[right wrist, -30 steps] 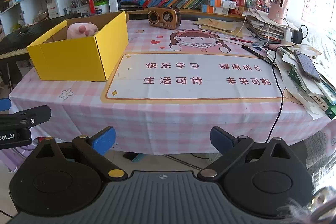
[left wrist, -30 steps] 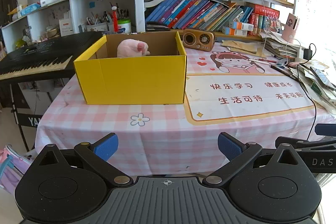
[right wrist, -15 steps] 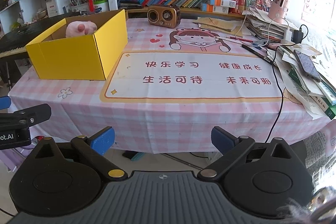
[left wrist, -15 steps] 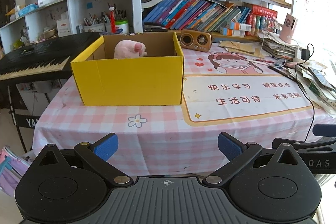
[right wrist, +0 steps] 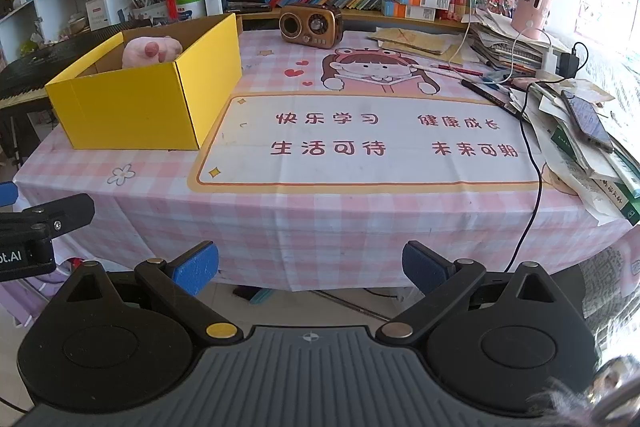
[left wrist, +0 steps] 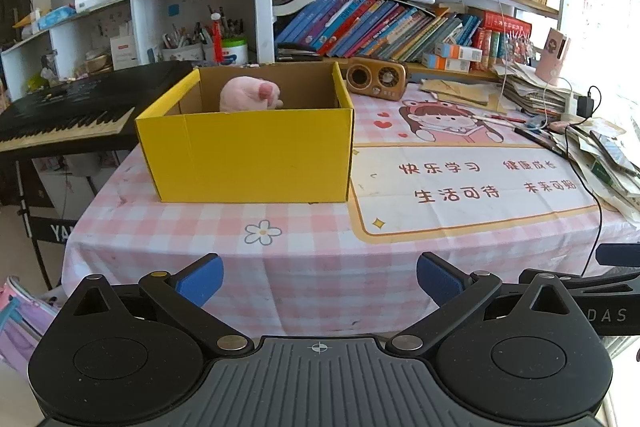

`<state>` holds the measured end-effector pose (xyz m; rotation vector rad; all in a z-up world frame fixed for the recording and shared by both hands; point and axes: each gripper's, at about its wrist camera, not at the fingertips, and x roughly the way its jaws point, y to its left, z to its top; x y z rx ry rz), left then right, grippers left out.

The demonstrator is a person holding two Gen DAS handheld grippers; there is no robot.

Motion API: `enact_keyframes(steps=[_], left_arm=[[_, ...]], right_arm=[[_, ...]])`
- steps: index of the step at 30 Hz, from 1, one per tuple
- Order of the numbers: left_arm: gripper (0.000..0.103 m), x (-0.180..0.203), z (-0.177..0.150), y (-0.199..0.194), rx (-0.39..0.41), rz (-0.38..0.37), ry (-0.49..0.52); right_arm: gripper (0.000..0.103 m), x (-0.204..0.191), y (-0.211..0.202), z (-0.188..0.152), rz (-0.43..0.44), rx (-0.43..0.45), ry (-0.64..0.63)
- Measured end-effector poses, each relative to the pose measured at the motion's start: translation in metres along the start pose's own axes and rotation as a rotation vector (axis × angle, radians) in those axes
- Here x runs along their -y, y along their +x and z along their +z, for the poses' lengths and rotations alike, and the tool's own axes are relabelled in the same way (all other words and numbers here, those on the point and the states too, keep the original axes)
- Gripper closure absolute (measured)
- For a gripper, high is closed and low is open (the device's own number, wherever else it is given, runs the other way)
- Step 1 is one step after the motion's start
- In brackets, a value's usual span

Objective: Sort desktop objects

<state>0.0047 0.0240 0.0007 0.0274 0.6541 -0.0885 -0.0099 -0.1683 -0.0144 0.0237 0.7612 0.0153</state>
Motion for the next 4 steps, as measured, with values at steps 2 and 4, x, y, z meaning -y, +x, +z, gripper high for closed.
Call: enact_keyframes(steps=[2,4], left_arm=[[0.000,0.0006,0.0003,0.0005,-0.002,0.003,0.005],[0.000,0.0013,0.0014,0.0016,-0.003,0.002,0.012]], right_arm=[[0.004,0.0001,0.0013,0.0013,0.002,-0.004,-0.001],[0.004,0.0004,0.0026,0.0023,0.004,-0.007,-0.002]])
